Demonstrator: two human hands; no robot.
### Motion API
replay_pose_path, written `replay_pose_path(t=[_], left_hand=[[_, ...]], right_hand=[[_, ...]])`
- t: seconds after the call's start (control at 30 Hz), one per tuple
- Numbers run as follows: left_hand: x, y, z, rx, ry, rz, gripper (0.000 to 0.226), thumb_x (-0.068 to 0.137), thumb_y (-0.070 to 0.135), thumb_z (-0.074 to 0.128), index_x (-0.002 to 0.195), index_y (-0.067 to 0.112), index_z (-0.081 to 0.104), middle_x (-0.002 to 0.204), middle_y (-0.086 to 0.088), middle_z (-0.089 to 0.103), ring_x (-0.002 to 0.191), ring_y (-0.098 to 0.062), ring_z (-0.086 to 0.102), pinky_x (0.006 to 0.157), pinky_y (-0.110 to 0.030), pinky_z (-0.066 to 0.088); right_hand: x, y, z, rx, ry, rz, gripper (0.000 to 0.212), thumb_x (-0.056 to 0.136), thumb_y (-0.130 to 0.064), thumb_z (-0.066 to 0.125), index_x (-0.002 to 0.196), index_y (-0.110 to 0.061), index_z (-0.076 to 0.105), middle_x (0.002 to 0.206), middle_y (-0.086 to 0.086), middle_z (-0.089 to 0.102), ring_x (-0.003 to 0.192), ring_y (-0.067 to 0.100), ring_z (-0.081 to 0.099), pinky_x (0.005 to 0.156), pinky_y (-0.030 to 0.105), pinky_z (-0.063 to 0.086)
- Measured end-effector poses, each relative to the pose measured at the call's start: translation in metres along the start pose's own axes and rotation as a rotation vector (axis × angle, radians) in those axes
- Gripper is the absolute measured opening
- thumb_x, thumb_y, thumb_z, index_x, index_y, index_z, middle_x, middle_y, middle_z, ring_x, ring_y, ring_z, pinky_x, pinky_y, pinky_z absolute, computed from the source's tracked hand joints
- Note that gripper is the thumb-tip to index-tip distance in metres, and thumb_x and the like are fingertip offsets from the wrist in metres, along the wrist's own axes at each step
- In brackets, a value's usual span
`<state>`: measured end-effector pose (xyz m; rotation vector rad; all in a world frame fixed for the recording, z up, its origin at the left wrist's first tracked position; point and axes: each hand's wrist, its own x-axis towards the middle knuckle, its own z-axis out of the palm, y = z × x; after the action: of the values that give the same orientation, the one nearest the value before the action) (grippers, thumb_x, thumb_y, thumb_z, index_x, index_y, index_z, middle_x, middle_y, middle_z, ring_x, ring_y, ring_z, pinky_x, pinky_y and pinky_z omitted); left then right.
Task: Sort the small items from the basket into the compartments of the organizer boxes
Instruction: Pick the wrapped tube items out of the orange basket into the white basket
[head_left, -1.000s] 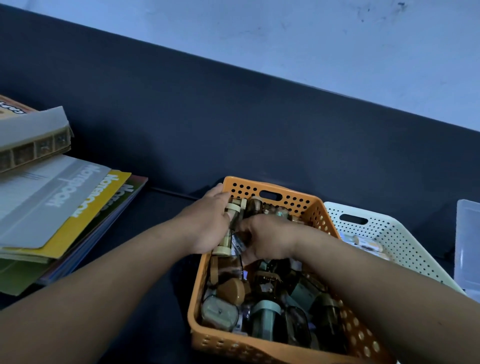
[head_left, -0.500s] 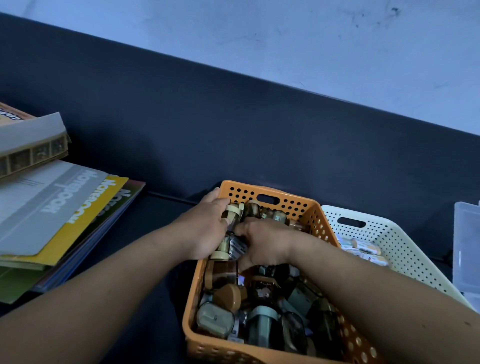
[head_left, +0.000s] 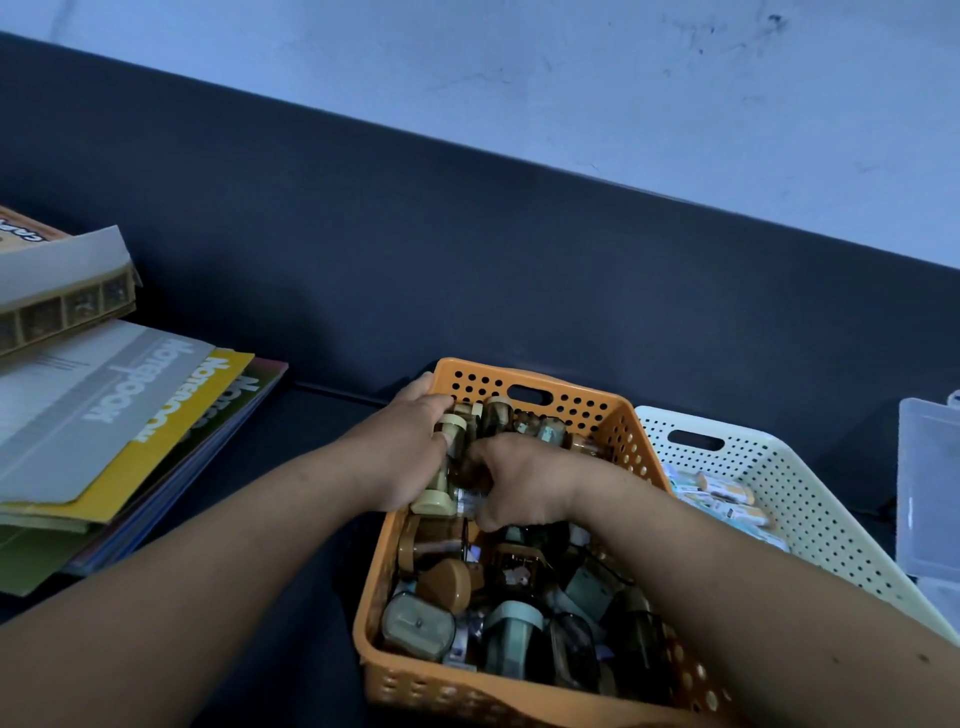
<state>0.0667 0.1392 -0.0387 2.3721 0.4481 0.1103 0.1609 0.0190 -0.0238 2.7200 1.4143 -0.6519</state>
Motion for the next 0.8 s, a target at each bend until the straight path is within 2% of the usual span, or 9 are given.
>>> replay_pose_path(t=[0.03, 0.2, 0.3, 0.4, 0.53, 0.67, 0.73, 0.8], left_hand=[[0.0, 0.0, 0.0, 0.003, 0.0, -0.002, 0.054, 0.102, 0.025, 0.036, 0.152, 0.023, 0.016, 0.159, 0.012, -0.012, 0.147, -0.01, -0.001, 0.115, -0.028, 0.008], [-0.002, 0.002, -0.001, 0.002, 0.005, -0.009, 0.054, 0.102, 0.025, 0.035, 0.153, 0.023, 0.016, 0.159, 0.013, -0.012, 0.147, -0.01, -0.001, 0.115, -0.027, 0.008], [-0.002, 0.002, -0.001, 0.007, 0.005, -0.005, 0.054, 0.102, 0.026, 0.034, 0.153, 0.022, 0.016, 0.159, 0.012, -0.012, 0.147, -0.01, -0.001, 0.114, -0.027, 0.008], [-0.002, 0.002, -0.002, -0.003, 0.006, -0.002, 0.052, 0.103, 0.03, 0.031, 0.152, 0.022, 0.016, 0.159, 0.013, -0.011, 0.146, -0.009, 0.0, 0.115, -0.028, 0.009], [-0.005, 0.006, -0.002, -0.056, 0.01, 0.011, 0.052, 0.103, 0.039, 0.027, 0.151, 0.022, 0.019, 0.16, 0.012, -0.006, 0.146, -0.008, 0.002, 0.112, -0.027, 0.011], [-0.009, 0.013, -0.003, -0.093, 0.018, 0.024, 0.049, 0.103, 0.038, 0.025, 0.149, 0.023, 0.025, 0.16, 0.009, -0.001, 0.145, -0.005, 0.0, 0.11, -0.024, 0.009], [-0.011, 0.015, -0.004, -0.1, 0.025, 0.041, 0.047, 0.103, 0.036, 0.026, 0.148, 0.022, 0.028, 0.16, 0.01, 0.0, 0.145, -0.004, 0.001, 0.105, -0.02, 0.009], [-0.011, 0.015, -0.004, -0.089, 0.029, 0.058, 0.045, 0.103, 0.033, 0.028, 0.146, 0.021, 0.031, 0.16, 0.011, 0.002, 0.144, -0.005, 0.004, 0.1, -0.019, 0.01]], right_hand=[[-0.001, 0.001, 0.0, 0.002, 0.007, -0.008, 0.034, 0.079, -0.023, 0.072, 0.111, -0.023, 0.058, 0.095, -0.005, 0.059, 0.092, 0.017, 0.057, 0.075, 0.03, 0.05], [0.0, 0.004, 0.003, -0.084, 0.034, -0.035, 0.045, 0.082, -0.031, 0.072, 0.125, -0.027, 0.059, 0.114, -0.003, 0.061, 0.11, 0.018, 0.053, 0.1, 0.037, 0.044], [0.001, 0.007, 0.001, -0.061, 0.04, -0.048, 0.043, 0.083, -0.031, 0.072, 0.125, -0.029, 0.06, 0.123, -0.002, 0.061, 0.115, 0.019, 0.053, 0.103, 0.037, 0.042], [-0.005, 0.014, -0.005, -0.001, 0.054, -0.072, 0.037, 0.086, -0.028, 0.07, 0.122, -0.029, 0.061, 0.12, -0.006, 0.06, 0.11, 0.015, 0.054, 0.097, 0.031, 0.044], [-0.021, 0.028, -0.013, 0.113, 0.119, -0.113, 0.024, 0.086, -0.021, 0.069, 0.108, -0.028, 0.064, 0.098, -0.011, 0.062, 0.091, 0.011, 0.058, 0.084, 0.029, 0.049], [-0.043, 0.051, -0.018, 0.406, 0.192, -0.106, 0.017, 0.087, -0.011, 0.069, 0.099, -0.022, 0.065, 0.077, -0.007, 0.065, 0.062, 0.011, 0.057, 0.06, 0.029, 0.048], [-0.056, 0.063, -0.02, 0.514, 0.281, -0.102, 0.016, 0.086, -0.009, 0.07, 0.097, -0.02, 0.067, 0.079, 0.001, 0.068, 0.064, 0.013, 0.058, 0.065, 0.034, 0.049], [-0.07, 0.074, -0.022, 0.572, 0.391, -0.113, 0.016, 0.085, -0.007, 0.071, 0.095, -0.018, 0.068, 0.086, 0.006, 0.068, 0.073, 0.013, 0.058, 0.071, 0.032, 0.047]])
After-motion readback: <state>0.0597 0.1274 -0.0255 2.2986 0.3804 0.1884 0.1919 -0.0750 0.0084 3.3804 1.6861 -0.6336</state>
